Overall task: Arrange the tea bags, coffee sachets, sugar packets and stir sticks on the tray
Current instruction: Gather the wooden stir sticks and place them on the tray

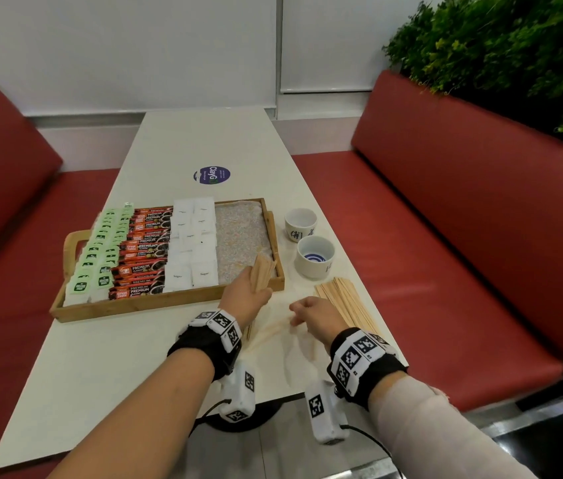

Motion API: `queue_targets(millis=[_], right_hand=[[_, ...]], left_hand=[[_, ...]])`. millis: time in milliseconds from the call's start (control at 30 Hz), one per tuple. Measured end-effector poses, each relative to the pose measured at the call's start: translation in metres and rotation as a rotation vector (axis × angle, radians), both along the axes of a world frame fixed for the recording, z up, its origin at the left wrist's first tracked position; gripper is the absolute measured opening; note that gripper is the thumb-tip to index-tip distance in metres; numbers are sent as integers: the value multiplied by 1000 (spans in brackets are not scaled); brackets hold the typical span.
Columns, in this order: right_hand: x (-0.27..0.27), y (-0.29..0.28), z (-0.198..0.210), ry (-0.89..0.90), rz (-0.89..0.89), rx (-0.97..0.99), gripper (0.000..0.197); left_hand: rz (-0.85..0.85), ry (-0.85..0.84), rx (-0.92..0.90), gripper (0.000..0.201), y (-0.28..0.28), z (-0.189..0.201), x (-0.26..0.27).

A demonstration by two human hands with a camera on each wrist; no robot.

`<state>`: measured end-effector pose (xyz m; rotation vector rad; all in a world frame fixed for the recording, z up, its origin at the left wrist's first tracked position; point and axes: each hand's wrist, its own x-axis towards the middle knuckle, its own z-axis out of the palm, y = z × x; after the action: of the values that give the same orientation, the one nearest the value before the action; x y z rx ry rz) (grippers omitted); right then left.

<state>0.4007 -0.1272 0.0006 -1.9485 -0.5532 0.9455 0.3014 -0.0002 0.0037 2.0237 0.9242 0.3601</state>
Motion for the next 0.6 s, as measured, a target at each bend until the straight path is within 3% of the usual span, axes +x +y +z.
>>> queue_targets(millis=[100,200,300,433,500,600], right_hand=[[-8,14,20,-106,43,109,33],[-21,29,40,-152,79,230,40],[-35,42,52,-166,129,315,60],[-49,55,54,-358,238,390,83],[-55,60,53,-448,313,426,80],[-60,66,52,-573,420,404,58]], left_hand=[[26,-225,-79,42,3,2,-12],[88,-403,-154,31,1,7,-21],[131,-519,-210,26,2,3,-23],[152,-607,-319,29,-2,-2,-28],[164,-580,-306,32,-5,-2,-28],[179,-475,-58,29,-2,-11,-25]])
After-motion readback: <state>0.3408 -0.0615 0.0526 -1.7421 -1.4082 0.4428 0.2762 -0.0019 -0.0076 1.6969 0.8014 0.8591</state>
